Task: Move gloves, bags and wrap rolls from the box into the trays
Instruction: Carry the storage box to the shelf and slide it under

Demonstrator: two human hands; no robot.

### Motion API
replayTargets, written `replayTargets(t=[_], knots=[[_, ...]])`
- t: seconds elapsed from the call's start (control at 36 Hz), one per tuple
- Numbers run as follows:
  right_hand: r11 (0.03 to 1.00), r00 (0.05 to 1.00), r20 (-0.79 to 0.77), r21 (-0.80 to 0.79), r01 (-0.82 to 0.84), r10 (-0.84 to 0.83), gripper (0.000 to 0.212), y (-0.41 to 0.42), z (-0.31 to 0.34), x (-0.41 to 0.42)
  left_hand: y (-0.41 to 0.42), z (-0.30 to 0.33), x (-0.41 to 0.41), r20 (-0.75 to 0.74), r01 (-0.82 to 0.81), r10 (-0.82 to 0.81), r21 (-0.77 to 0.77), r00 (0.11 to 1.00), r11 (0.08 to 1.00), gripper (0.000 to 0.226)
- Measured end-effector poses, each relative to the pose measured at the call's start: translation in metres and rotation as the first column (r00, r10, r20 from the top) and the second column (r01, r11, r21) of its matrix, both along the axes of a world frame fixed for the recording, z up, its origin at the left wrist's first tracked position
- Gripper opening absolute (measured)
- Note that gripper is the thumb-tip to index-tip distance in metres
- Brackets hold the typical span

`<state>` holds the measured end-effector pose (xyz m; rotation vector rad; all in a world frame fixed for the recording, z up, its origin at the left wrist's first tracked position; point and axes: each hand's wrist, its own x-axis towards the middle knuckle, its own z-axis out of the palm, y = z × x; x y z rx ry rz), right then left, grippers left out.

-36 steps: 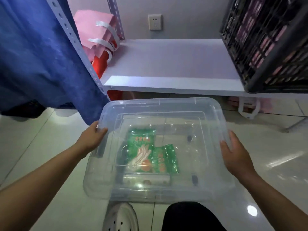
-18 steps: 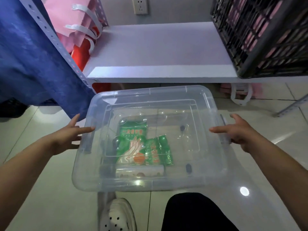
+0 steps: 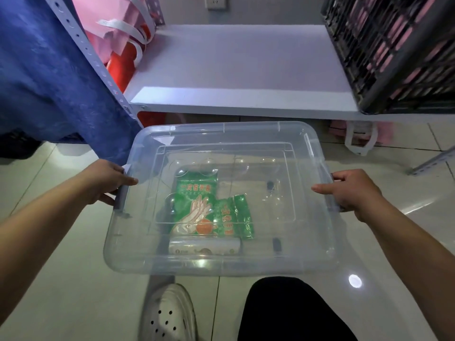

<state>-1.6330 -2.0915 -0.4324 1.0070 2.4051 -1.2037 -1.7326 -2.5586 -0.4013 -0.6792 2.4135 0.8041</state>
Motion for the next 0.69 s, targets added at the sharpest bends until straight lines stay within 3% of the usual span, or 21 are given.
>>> replayTargets(t=[0.28, 0.42, 0.5, 0.58, 0.69], knots=[[0.973, 0.989, 0.132, 0.210, -0.092, 0.065, 0.045, -0.020, 0.016, -0.003, 0.002, 0.000, 0.001, -0.006, 0.018, -0.019, -0.029, 1.000, 0.999, 0.025], [0.998, 0.977, 0.205, 0.028, -0.063, 0.056, 0.041, -0.013, 0.021, -0.012, 0.004, 0.002, 0.003, -0.008, 0.028, -0.028, -0.028, 1.000, 0.999, 0.025], [0.991, 0.973, 0.218, 0.093, -0.092, 0.070, 0.035, -0.017, 0.024, -0.016, 0.007, 0.003, 0.004, -0.006, 0.026, -0.026, -0.028, 1.000, 0.999, 0.026], [0.955, 0.976, 0.199, 0.265, -0.137, 0.085, 0.025, -0.025, 0.025, -0.016, 0.007, 0.003, 0.004, -0.015, 0.014, -0.014, -0.023, 1.000, 1.000, 0.030], [0.969, 0.978, 0.189, 0.215, -0.123, 0.083, 0.027, -0.019, 0.027, -0.010, 0.002, -0.003, 0.007, -0.042, 0.000, 0.001, 0.007, 0.999, 1.000, 0.035]])
